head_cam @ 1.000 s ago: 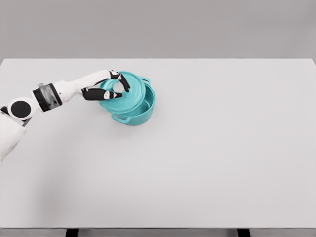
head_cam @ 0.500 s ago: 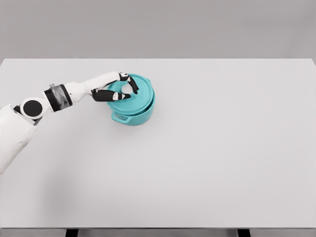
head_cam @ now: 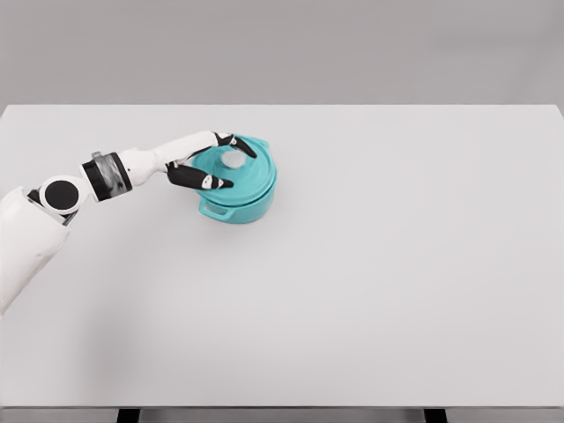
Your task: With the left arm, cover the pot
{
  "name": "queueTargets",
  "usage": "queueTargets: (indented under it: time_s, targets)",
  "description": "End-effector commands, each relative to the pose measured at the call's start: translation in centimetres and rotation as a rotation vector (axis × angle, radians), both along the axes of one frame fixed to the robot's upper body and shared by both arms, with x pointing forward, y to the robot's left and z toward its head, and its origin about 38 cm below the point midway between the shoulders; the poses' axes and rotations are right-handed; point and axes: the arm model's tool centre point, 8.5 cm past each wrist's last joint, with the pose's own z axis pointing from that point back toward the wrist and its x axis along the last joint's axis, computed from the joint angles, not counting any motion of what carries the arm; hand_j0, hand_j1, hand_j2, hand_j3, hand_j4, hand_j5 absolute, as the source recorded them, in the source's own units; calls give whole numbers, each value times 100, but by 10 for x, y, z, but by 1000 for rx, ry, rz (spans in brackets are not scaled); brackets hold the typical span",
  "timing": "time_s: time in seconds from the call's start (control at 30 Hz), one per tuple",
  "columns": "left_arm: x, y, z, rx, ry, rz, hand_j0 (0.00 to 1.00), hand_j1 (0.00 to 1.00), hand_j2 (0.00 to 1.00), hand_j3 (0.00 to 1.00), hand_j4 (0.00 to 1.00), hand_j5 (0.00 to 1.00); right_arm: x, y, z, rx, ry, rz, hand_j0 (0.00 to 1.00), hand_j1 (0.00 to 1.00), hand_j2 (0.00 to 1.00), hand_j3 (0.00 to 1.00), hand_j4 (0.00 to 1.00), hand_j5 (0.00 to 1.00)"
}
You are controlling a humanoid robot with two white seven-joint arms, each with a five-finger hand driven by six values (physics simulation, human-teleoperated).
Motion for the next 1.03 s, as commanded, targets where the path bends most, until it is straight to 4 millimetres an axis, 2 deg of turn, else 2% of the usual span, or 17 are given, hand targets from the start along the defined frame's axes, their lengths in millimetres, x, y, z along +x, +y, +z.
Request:
queueTargets:
  time_s: [0.0,0.37,0.43,0.47,0.5,0.6,0.67,0.73,0.83,0.87,0.93,1.0]
  targets:
    - [0,1,1,-6,2,5,91,91,91,91,91,91,0,0,0,1,0,1,100,100,100,100,100,100]
    - [0,2,2,-11,-5,0,91,91,91,91,91,91,0,0,0,1,-2,1,100,100,100,100,100,100]
    - [-2,1,11,-17,-16,-30,100,100,100,100,100,100,0,0,0,1,0,1,100,100,100,100,100,100]
    - [-5,-2,16,-22,-24,-61,100,100,100,100,100,100,0,0,0,1,-2,1,100,100,100,100,100,100]
    - [-9,0,30,-40,-49,-85,100,100,100,100,100,100,0,0,0,1,-2,1,100,100,100,100,100,100]
    - [-25,49,66,-60,-82,-65,100,100,100,100,100,100,0,0,0,1,0,1,100,100,100,100,100,100]
    - [-33,48,75,-51,-97,-98,100,100,100,100,100,100,0,0,0,1,-2,1,100,100,100,100,100,100]
    - [-40,59,79,-63,-88,-94,100,100,100,100,100,100,0,0,0,1,-2,1,100,100,100,100,100,100]
    - [-51,63,75,-50,-75,-107,100,100,100,100,100,100,0,0,0,1,0,1,100,100,100,100,100,100]
    - [-63,80,76,-40,-55,-95,100,100,100,100,100,100,0,0,0,1,-2,1,100,100,100,100,100,100]
    - [-84,129,70,-27,-30,-14,100,100,100,100,100,100,0,0,0,1,-2,1,100,100,100,100,100,100]
    - [-96,153,65,-40,-24,53,100,100,100,100,100,100,0,0,0,1,-2,1,100,100,100,100,100,100]
